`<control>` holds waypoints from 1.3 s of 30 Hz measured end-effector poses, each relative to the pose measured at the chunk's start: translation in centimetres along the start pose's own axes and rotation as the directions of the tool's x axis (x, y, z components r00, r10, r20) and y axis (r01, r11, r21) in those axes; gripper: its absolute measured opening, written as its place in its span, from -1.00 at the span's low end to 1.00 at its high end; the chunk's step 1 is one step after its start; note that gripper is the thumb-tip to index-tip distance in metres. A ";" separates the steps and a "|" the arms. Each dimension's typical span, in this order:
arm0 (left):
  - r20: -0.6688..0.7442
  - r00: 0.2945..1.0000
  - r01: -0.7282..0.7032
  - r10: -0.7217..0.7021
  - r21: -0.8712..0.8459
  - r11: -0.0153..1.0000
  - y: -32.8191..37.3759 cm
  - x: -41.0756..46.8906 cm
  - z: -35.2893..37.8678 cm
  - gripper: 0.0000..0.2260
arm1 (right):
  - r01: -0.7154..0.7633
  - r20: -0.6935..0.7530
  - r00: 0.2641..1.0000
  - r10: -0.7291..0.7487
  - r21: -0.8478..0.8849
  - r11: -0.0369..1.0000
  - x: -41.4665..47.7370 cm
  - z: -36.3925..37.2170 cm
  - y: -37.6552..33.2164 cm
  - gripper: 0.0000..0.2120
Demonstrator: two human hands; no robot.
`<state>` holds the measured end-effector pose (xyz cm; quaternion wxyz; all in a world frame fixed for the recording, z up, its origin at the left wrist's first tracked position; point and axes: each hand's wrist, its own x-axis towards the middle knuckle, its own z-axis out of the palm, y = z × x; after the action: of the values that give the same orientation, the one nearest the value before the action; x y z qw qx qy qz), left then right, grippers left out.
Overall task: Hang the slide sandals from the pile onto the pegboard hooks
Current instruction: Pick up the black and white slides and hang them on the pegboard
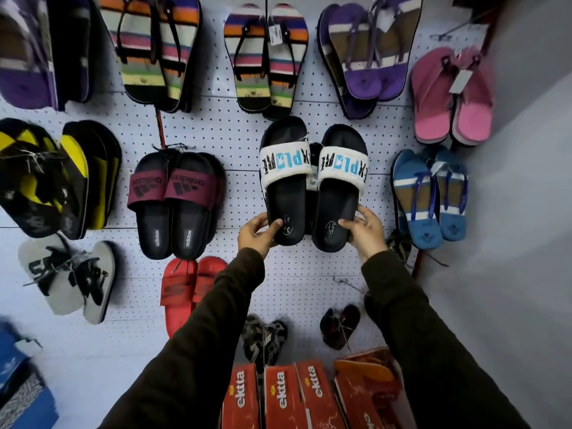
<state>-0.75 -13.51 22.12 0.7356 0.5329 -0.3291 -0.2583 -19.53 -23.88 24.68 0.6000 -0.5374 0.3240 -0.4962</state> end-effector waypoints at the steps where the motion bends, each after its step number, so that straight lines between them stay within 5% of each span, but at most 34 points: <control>1: -0.003 1.000 0.011 -0.011 -0.005 1.000 0.1 0.5 0.1 -0.64 | -0.010 0.000 1.000 0.010 -0.011 1.000 0.8 0.1 -0.1 -0.43; 8: -0.033 0.978 0.205 -0.205 0.003 0.979 -2.7 2.5 0.2 -0.60 | -0.124 -0.010 0.992 0.124 -0.086 0.989 3.4 0.1 3.1 -0.41; 12: -0.099 0.978 0.180 -0.181 -0.020 0.983 -4.5 2.5 0.5 -0.63 | -0.086 0.005 0.996 0.087 -0.081 0.993 3.4 0.5 5.0 -0.37; 15: -0.195 0.981 0.020 0.025 0.225 0.974 -4.6 2.6 0.8 -0.60 | 0.122 -0.069 0.987 -0.142 -0.237 0.964 2.9 0.9 5.5 -0.25; 17: -0.174 0.950 -0.181 0.259 0.367 0.912 -4.4 2.6 0.9 -0.56 | 0.351 -0.036 0.919 -0.393 -0.383 0.854 2.9 1.1 5.7 -0.29; 19: -0.078 0.864 -0.394 0.498 0.512 0.763 -3.8 2.9 1.4 -0.56 | 0.533 0.102 0.813 -0.573 -0.528 0.661 3.5 1.4 5.7 -0.37; 22: 0.133 0.778 -0.529 0.614 0.665 0.527 -2.9 4.0 2.8 -0.54 | 0.610 0.273 0.740 -0.614 -0.658 0.443 5.1 2.4 5.6 -0.43; 26: 0.310 0.814 -0.497 0.492 0.809 0.313 -3.2 5.8 4.2 -0.45 | 0.595 0.374 0.753 -0.541 -0.739 0.317 7.2 3.4 5.9 -0.44; 31: 0.341 0.858 -0.451 0.385 0.858 0.245 -2.9 8.2 4.0 -0.42 | 0.550 0.388 0.750 -0.535 -0.816 0.179 9.2 3.5 5.2 -0.44; 39: 0.369 0.825 -0.494 0.427 0.839 0.229 -2.0 7.3 2.2 -0.46 | 0.583 0.333 0.730 -0.597 -0.759 0.290 8.0 4.3 5.5 -0.45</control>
<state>2.29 -20.80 22.25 0.3507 0.7151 -0.5780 0.1775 -11.82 -30.45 21.39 0.0449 -0.8283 0.2999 -0.4711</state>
